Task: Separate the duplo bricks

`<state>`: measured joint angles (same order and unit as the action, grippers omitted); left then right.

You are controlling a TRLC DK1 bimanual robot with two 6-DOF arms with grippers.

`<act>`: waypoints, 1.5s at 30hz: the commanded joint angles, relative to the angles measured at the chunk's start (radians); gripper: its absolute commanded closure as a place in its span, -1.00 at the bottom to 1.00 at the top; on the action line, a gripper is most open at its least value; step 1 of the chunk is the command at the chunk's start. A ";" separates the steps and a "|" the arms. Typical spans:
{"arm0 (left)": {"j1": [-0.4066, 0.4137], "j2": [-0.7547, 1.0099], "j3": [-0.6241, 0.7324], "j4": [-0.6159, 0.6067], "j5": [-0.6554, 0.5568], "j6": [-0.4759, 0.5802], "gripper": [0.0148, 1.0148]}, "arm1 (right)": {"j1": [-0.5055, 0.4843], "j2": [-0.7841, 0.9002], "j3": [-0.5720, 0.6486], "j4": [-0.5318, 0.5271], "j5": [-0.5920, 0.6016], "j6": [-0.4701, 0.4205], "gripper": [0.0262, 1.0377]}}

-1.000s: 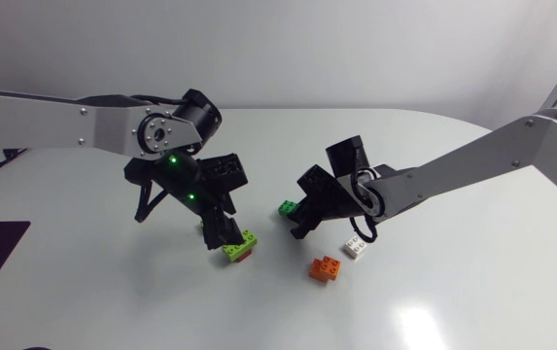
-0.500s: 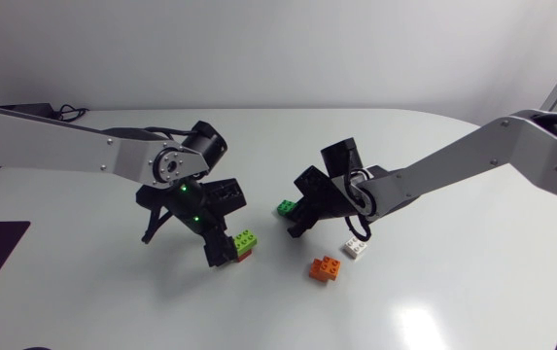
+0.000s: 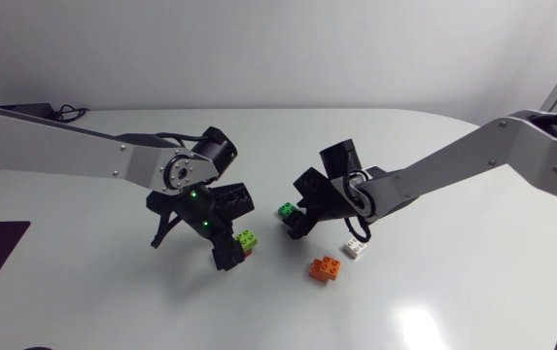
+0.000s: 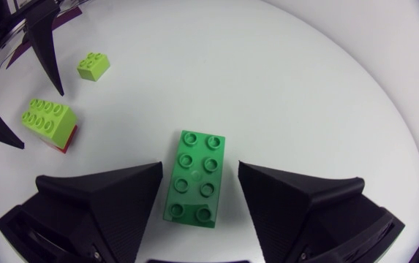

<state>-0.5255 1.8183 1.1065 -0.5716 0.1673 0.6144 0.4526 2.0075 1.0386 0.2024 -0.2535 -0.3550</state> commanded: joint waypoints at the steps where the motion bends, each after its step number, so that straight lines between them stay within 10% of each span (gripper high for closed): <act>1: -0.005 0.024 -0.013 0.009 -0.006 -0.021 -0.49 | 0.005 -0.016 -0.020 -0.014 0.008 0.007 -0.74; 12: -0.021 0.044 -0.043 0.052 -0.045 -0.025 0.33 | -0.011 -0.194 -0.101 -0.017 0.008 0.005 -0.75; 25: -0.002 -0.091 -0.085 0.067 -0.002 0.013 0.36 | 0.000 -0.500 -0.227 -0.141 -0.130 0.010 -0.75; 45: 0.142 -0.363 0.000 -0.312 0.632 0.248 0.36 | -0.026 -0.661 -0.253 -0.394 -0.587 0.013 -0.75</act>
<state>-0.4004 1.4704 1.0668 -0.8429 0.7586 0.7948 0.4316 1.3586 0.8093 -0.1677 -0.8185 -0.3550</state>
